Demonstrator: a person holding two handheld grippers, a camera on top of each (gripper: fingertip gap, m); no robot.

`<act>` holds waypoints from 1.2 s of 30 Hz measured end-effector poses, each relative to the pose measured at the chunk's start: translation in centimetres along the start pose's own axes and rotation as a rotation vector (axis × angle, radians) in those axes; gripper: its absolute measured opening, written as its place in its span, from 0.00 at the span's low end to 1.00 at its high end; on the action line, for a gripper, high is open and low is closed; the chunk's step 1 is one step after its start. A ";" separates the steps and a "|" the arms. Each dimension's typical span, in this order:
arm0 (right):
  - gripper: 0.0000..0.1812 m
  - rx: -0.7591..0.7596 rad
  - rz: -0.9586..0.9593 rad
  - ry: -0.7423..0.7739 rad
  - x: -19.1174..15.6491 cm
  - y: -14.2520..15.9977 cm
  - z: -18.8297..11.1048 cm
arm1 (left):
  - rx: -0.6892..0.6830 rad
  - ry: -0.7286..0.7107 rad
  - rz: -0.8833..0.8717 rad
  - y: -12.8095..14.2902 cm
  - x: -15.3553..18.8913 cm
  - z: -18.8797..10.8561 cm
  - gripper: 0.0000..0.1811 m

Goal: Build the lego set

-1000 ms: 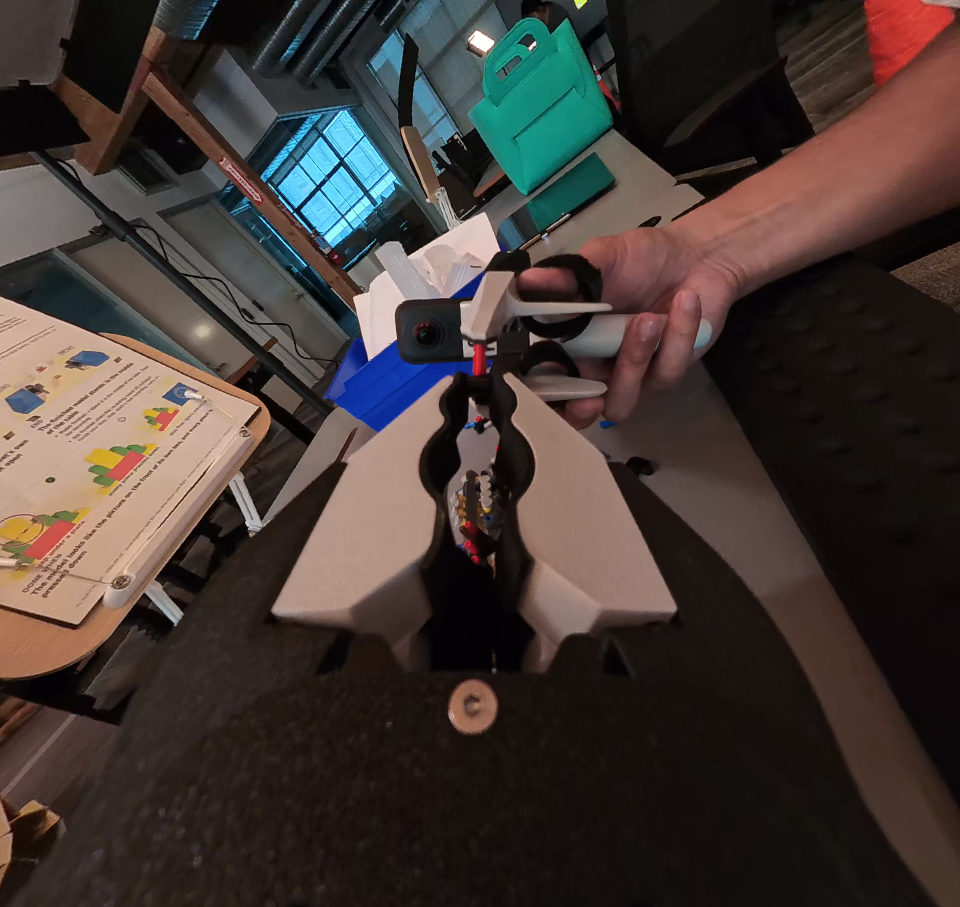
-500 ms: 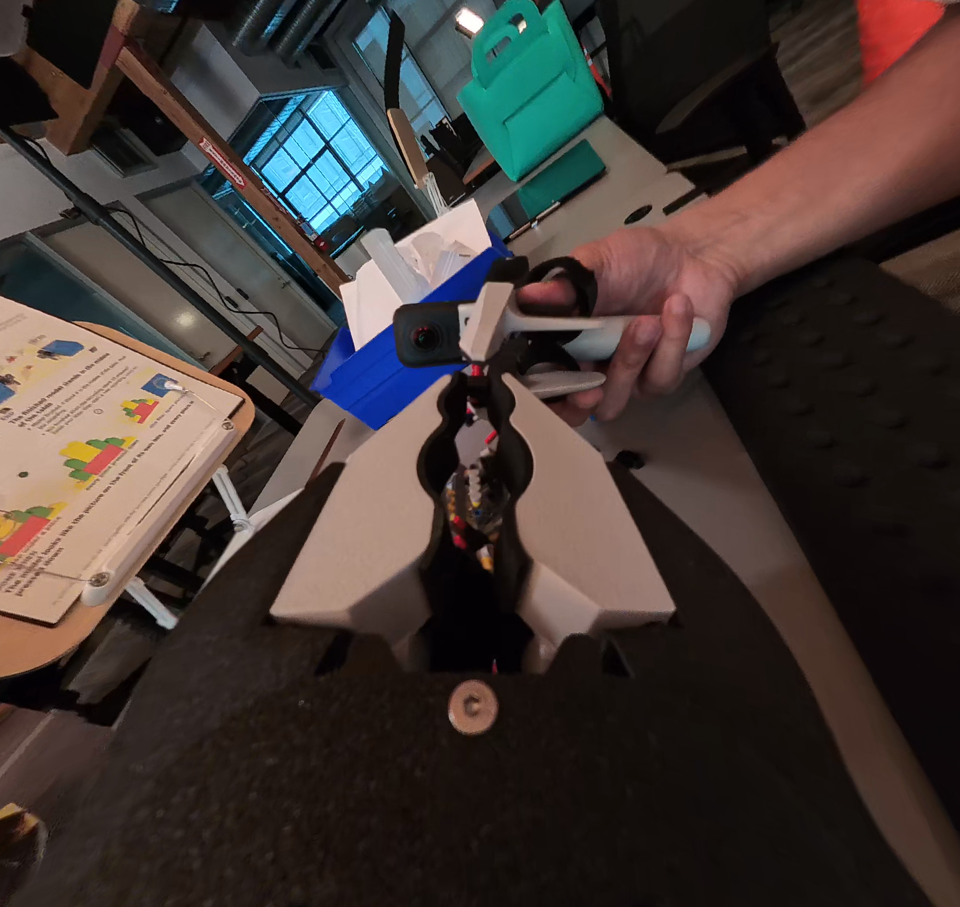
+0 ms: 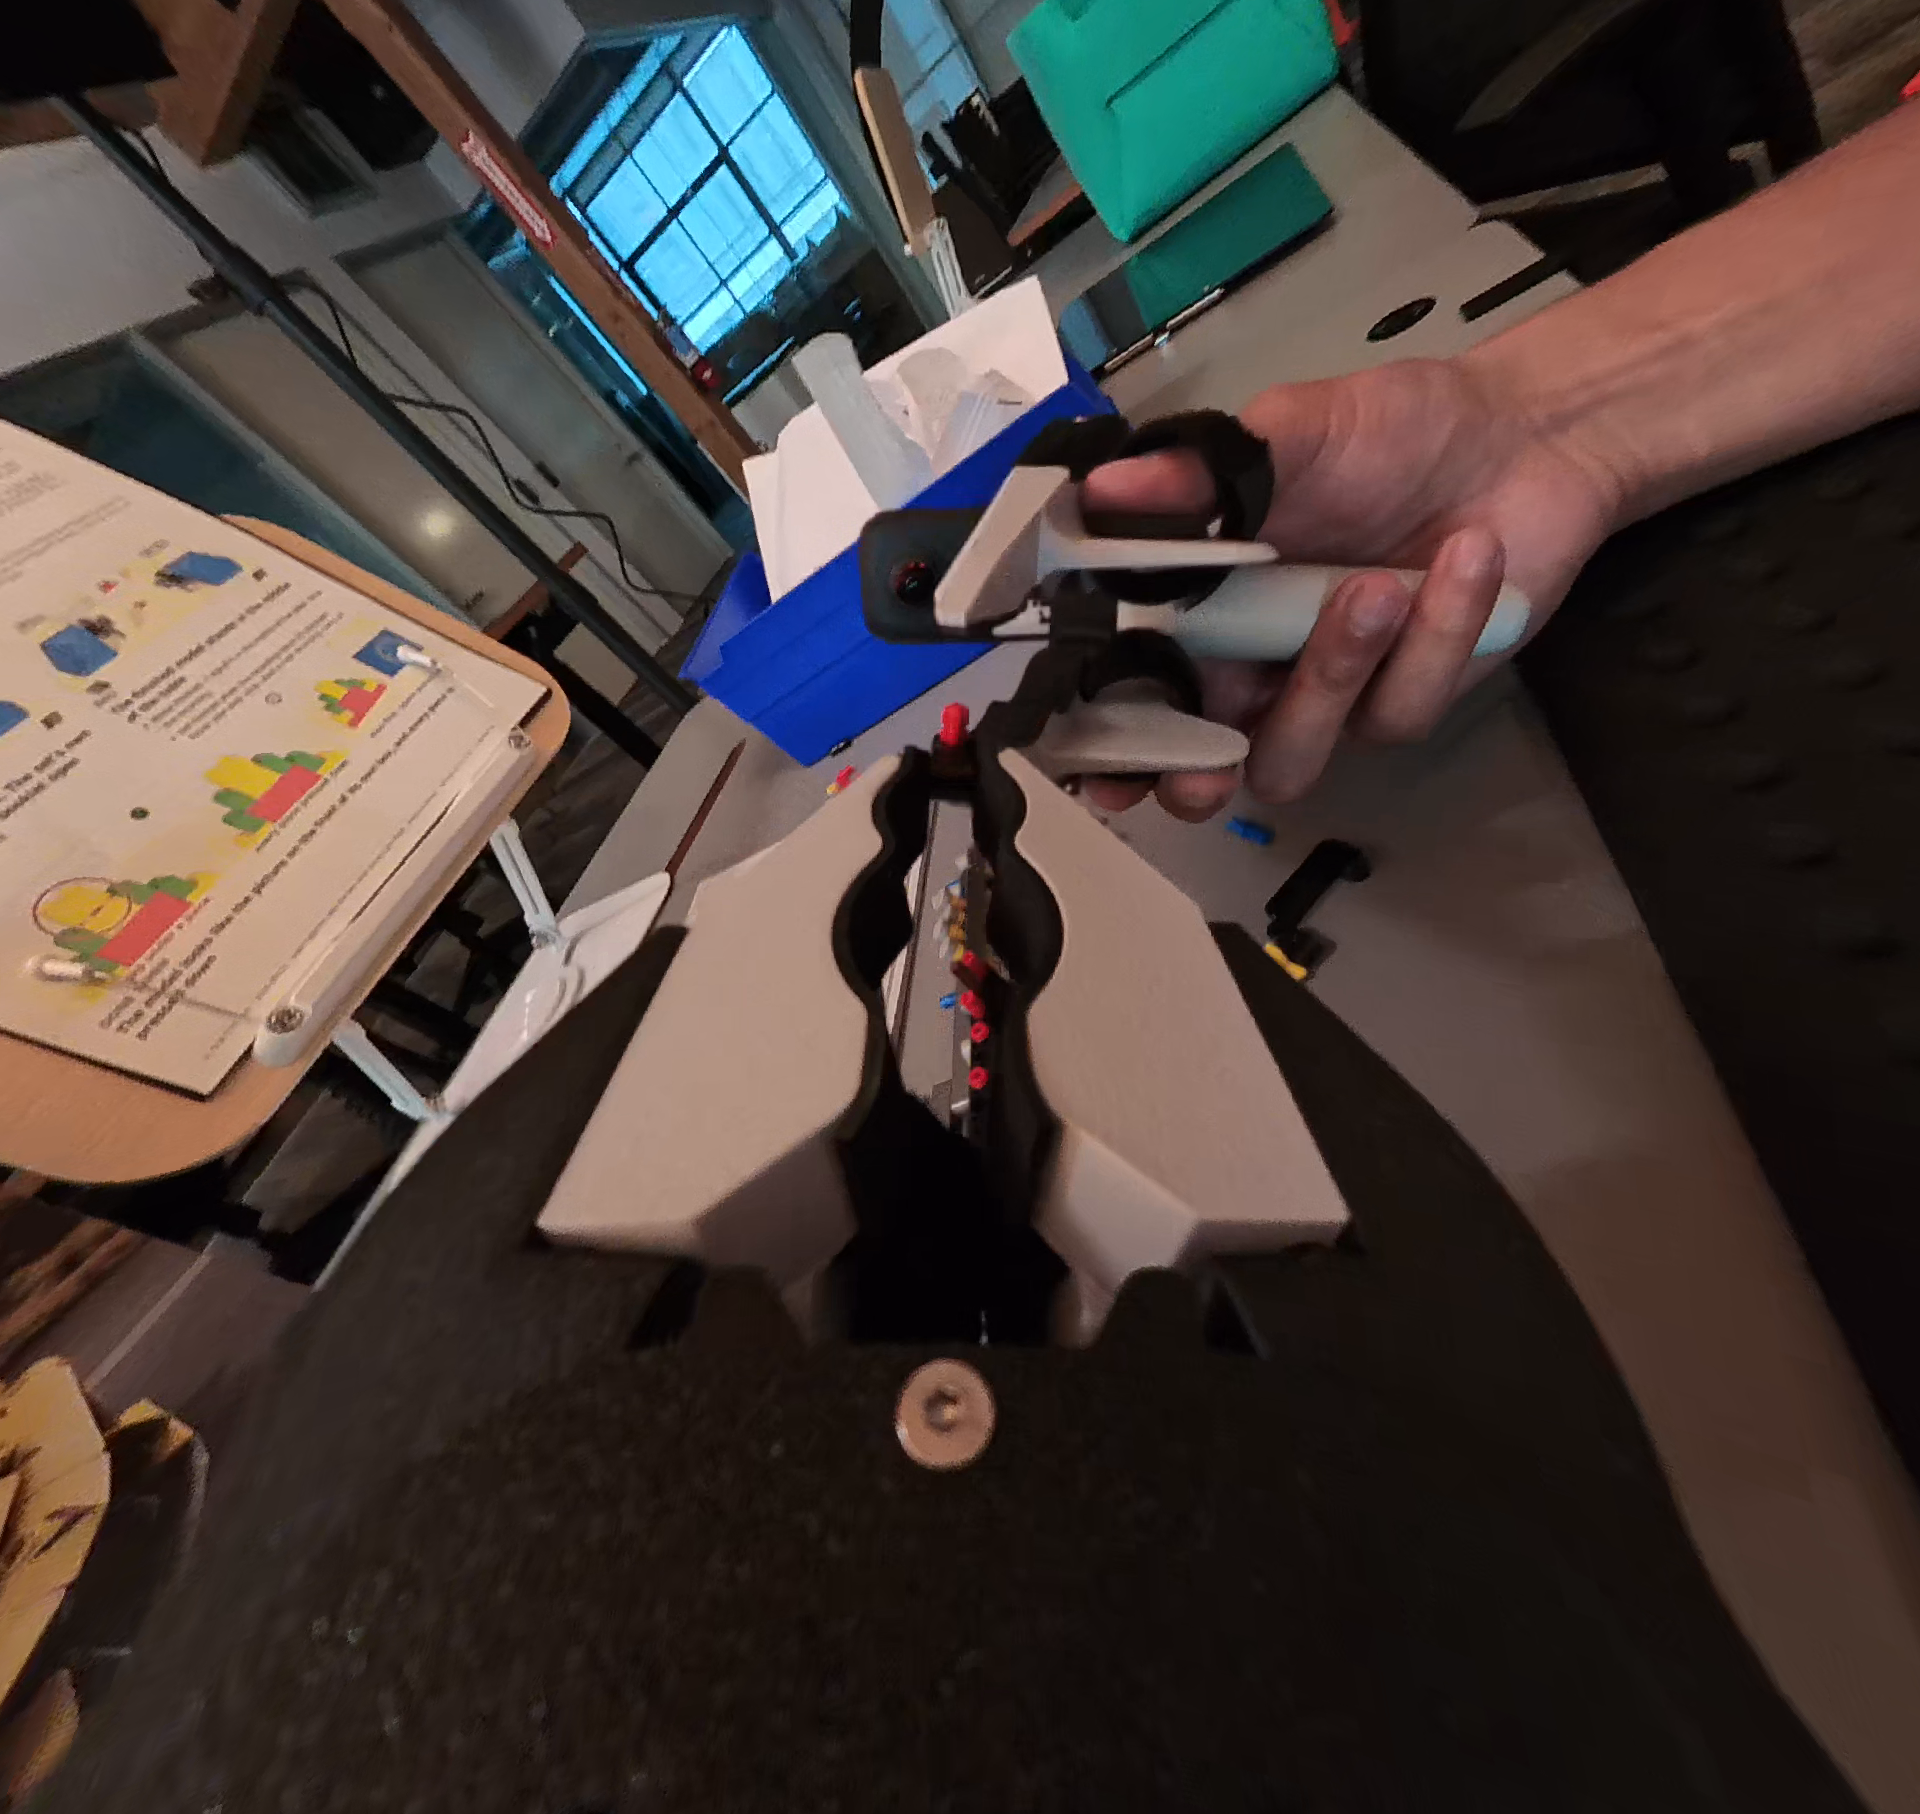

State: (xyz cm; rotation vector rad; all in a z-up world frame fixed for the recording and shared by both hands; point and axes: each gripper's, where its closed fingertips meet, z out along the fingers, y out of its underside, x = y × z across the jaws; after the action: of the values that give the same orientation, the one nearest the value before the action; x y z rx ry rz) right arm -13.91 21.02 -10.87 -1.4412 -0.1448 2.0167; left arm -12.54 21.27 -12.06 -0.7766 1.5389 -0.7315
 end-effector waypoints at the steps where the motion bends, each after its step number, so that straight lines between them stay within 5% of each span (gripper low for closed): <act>1: 0.14 0.010 0.005 0.008 0.1 -0.1 -0.2 | -0.006 -0.001 -0.014 0.2 -0.1 0.0 0.03; 11: 0.09 0.074 -0.069 0.125 1.1 -1.2 -1.7 | -0.059 -0.055 -0.269 2.3 -3.1 -0.5 0.03; 19: 0.08 0.103 -0.025 0.095 0.9 -1.6 -2.1 | 0.021 -0.176 -1.011 8.0 -10.9 -4.7 0.03; 23: 0.03 0.104 -0.001 0.038 0.1 -1.7 -2.1 | 0.082 -0.209 -1.217 10.1 -12.5 -6.1 0.03; 31: 0.03 0.009 -0.130 0.164 1.1 -0.4 -1.2 | 0.194 -0.096 -1.346 9.3 -12.5 -6.2 0.03; 36: 0.08 0.001 -0.283 0.256 1.6 -0.9 -0.9 | 0.513 0.173 -1.524 4.9 -12.7 -7.1 0.03</act>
State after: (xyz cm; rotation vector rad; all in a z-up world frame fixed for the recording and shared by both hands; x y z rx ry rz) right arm -13.05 22.41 -12.15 -1.5681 -0.2243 1.5929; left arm -18.98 34.56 -8.06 -1.4418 0.5620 -2.2090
